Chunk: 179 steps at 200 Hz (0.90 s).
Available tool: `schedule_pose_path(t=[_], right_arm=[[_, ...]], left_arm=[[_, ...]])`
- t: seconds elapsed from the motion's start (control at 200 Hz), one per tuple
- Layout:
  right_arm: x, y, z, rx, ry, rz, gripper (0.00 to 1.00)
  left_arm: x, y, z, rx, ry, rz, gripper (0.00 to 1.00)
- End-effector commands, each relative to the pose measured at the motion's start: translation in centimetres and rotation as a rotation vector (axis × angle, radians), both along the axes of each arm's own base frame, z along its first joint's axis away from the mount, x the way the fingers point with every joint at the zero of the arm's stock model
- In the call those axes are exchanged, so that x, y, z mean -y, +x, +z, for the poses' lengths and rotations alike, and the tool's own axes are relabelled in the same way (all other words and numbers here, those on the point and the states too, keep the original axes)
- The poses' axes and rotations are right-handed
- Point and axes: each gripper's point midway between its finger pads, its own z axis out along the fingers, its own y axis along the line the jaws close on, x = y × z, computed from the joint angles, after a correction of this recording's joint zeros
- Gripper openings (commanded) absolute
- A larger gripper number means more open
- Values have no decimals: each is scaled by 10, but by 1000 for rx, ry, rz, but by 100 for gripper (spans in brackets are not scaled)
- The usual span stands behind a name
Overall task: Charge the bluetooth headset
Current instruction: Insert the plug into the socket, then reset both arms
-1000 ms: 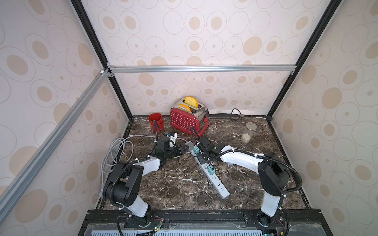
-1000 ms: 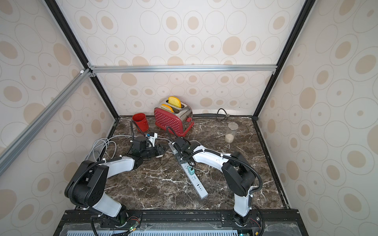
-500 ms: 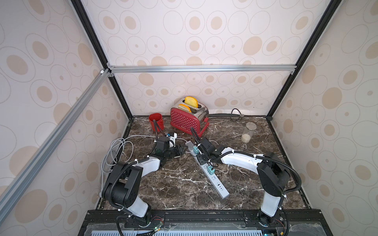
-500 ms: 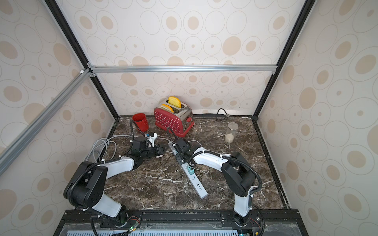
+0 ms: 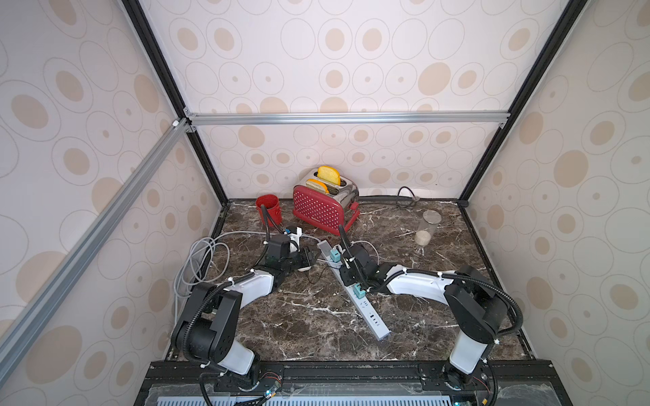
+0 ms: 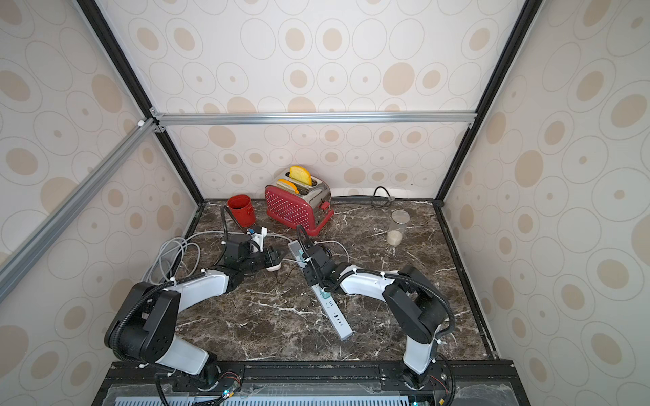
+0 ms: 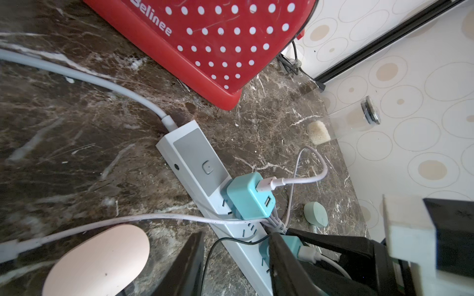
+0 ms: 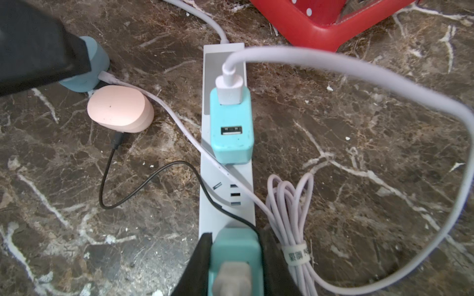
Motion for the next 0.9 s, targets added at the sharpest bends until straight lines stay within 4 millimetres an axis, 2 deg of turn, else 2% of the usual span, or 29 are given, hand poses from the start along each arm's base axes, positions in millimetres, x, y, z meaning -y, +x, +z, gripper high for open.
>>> schedule_pose_path(t=[0.0,0.085,0.155,0.26,0.361,0.506,0.591,0.621,0.641,0.726,0.776,0.846,0.891], right_arm=[[39,-48,-79,-302,-189,36,5],[34,-32,-45,-270,-138,20,20],[28,-20,-14,-230,-97,22,41],[17,-8,33,-173,-55,49,64],[14,-5,67,-157,-25,67,78],[22,-3,115,-74,60,62,86],[43,1,134,-29,122,23,88],[54,5,138,-2,138,-1,100],[63,7,140,21,142,-18,99],[100,16,141,152,139,-59,99],[119,17,139,210,142,-69,99],[154,23,133,254,164,-138,99],[178,27,126,250,177,-202,99]], left_arm=[[-13,6,15,44,70,38,46],[-19,9,22,56,118,57,49],[-22,13,29,71,135,71,51],[-30,19,40,85,151,106,52],[-40,24,52,106,174,142,53],[-59,27,70,145,270,199,58],[-75,25,80,172,339,256,67],[-83,22,83,182,366,286,71],[-90,20,85,191,384,310,75],[-118,6,91,230,470,419,87],[-135,-5,87,237,526,480,94],[-155,-17,83,259,623,535,99],[-171,-26,80,267,685,594,99]])
